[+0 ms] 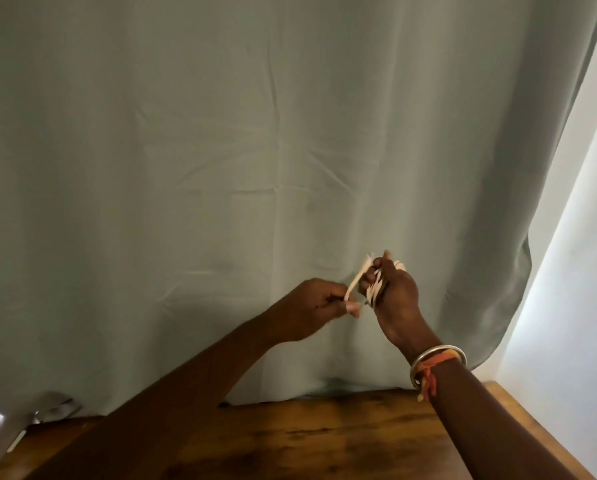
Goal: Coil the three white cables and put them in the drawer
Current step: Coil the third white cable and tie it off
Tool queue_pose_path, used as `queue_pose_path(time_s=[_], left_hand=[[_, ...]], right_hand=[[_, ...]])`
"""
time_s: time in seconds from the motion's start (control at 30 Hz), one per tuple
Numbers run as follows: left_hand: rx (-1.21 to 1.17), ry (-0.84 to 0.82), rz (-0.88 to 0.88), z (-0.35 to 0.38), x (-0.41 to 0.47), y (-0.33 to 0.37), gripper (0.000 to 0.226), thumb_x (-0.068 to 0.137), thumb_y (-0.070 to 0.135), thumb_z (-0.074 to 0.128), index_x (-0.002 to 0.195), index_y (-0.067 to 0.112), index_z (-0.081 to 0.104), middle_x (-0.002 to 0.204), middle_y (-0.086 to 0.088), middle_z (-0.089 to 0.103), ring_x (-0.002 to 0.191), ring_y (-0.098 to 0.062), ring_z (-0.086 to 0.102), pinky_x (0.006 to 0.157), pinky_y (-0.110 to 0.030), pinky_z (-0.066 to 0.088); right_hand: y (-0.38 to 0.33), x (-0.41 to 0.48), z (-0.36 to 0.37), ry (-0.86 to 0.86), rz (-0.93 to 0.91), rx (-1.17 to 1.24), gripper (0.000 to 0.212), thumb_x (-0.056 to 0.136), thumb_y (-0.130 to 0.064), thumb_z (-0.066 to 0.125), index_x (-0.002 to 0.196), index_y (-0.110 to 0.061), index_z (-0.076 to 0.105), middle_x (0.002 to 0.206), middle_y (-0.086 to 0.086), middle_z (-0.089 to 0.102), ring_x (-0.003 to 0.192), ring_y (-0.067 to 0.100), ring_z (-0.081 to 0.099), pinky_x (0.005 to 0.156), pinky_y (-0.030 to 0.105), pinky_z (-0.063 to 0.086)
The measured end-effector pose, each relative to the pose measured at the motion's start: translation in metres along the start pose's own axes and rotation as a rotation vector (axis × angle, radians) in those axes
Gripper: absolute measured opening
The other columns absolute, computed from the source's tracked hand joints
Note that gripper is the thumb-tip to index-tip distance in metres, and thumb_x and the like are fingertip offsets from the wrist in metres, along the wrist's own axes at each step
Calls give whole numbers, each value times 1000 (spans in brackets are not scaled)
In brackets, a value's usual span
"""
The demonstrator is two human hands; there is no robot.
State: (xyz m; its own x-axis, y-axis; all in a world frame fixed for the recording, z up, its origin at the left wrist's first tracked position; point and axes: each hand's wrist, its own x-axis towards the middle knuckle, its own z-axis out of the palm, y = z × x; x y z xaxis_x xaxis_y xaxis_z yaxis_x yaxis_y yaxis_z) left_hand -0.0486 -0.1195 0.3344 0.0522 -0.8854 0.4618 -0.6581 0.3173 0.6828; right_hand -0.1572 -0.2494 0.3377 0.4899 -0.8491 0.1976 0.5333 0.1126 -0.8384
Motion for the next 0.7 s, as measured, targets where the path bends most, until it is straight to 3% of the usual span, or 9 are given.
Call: queue_pose_path(time_s=[0.13, 0.2, 0.3, 0.4, 0.5, 0.6, 0.7], left_hand=[[-62, 103, 33, -17, 10, 10, 23, 90, 16, 67, 81, -4, 72, 66, -14, 64, 61, -11, 54, 64, -25, 44], [-139, 99, 5, -20, 10, 13, 23, 90, 15, 67, 83, -6, 71, 70, -21, 68, 61, -18, 62, 64, -26, 51], [-252, 179, -91, -23, 10, 14, 19, 88, 14, 69, 89, -6, 72, 59, -5, 65, 51, -10, 58, 54, -17, 47], [-409, 217, -239, -28, 9, 10, 24, 84, 18, 73, 92, -5, 72, 57, 0, 53, 47, -7, 40, 47, -16, 34], [-569, 270, -347, -30, 7, 6, 31, 79, 20, 76, 95, -6, 71, 67, -4, 51, 50, -9, 34, 45, -18, 28], [-590, 336, -365, -25, 8, 2, 39, 72, 36, 81, 88, 1, 71, 64, -2, 51, 52, -10, 38, 49, -22, 31], [-508, 360, -368, -15, 5, -3, 47, 73, 58, 74, 84, 12, 70, 73, -4, 61, 70, -17, 56, 65, -31, 45]], right_hand=[[12, -17, 7, -184, 25, -388, 23, 92, -27, 46, 78, -12, 57, 60, 7, 59, 58, 22, 56, 60, 31, 49], [12, -26, 11, -348, -27, -545, 32, 95, -26, 41, 83, -6, 63, 68, 13, 66, 60, 20, 63, 61, 28, 52], [13, -34, 17, -462, -38, -630, 44, 106, -18, 28, 94, 3, 65, 73, 20, 70, 64, 24, 68, 61, 24, 54], [17, -38, 17, -481, 50, -559, 45, 106, -24, 28, 86, 1, 60, 60, 18, 62, 52, 27, 61, 53, 29, 50], [19, -40, 18, -477, 166, -349, 50, 105, -34, 34, 69, -7, 55, 48, 9, 44, 39, 20, 39, 48, 29, 35], [20, -42, 22, -505, 218, -179, 53, 104, -41, 33, 64, -10, 50, 45, 4, 34, 36, 15, 28, 44, 25, 28], [18, -41, 24, -594, 315, 40, 53, 104, -41, 30, 62, -11, 43, 40, 0, 29, 32, 12, 23, 38, 20, 26]])
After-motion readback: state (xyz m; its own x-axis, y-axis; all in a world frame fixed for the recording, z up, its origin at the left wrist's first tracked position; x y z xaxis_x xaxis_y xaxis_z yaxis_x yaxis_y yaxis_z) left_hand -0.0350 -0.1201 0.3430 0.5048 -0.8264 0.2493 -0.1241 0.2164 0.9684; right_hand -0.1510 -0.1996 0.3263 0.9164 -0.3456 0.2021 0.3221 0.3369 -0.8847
